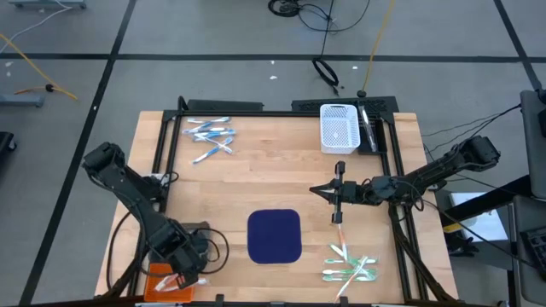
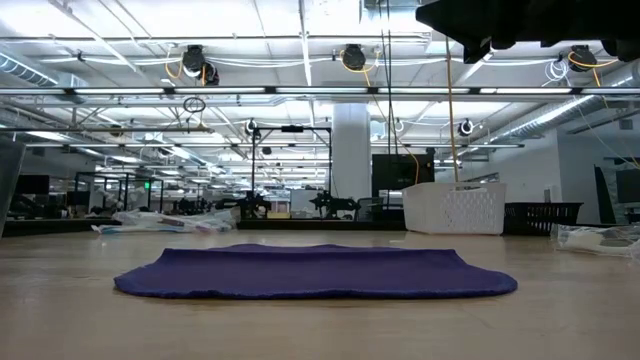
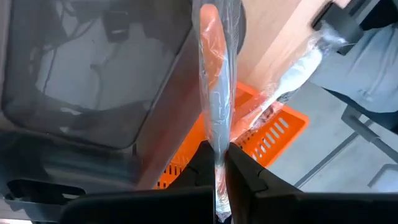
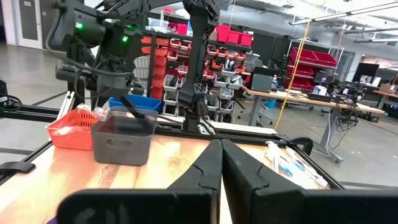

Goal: Pick & Place Toothbrushes
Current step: Put the orange toothbrush into the orange basket, then put the blue toothbrush into the white bin

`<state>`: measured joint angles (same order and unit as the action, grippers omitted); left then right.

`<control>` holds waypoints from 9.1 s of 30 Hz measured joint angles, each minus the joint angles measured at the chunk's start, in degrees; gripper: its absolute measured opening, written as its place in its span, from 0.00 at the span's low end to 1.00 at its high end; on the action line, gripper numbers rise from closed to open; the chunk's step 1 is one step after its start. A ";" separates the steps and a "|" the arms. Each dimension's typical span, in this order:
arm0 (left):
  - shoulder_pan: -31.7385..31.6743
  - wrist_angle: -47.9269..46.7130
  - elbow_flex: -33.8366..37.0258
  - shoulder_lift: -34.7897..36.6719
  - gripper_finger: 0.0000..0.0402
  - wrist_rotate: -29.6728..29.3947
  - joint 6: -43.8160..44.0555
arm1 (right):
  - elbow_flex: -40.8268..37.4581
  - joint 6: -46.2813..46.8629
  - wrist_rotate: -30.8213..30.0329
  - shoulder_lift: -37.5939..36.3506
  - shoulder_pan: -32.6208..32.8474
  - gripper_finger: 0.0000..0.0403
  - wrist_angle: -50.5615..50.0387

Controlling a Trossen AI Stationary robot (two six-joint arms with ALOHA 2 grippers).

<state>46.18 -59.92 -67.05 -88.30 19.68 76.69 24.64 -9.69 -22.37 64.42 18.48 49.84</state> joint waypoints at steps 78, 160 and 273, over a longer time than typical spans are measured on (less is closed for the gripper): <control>-5.61 -4.14 0.00 2.84 0.26 -11.59 -2.02 | 0.00 0.25 0.02 -0.01 -0.01 0.00 -2.86; -83.14 17.30 23.97 2.92 0.26 -31.15 -68.04 | 0.00 1.46 0.02 -0.02 -0.02 0.00 -3.45; -41.60 61.67 -1.43 -3.89 0.01 -27.76 -79.79 | -0.04 2.98 4.68 0.00 -5.77 0.43 7.32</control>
<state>4.58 1.74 -68.47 -92.19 -8.08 -3.09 24.60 -6.72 -17.69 64.42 12.71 57.17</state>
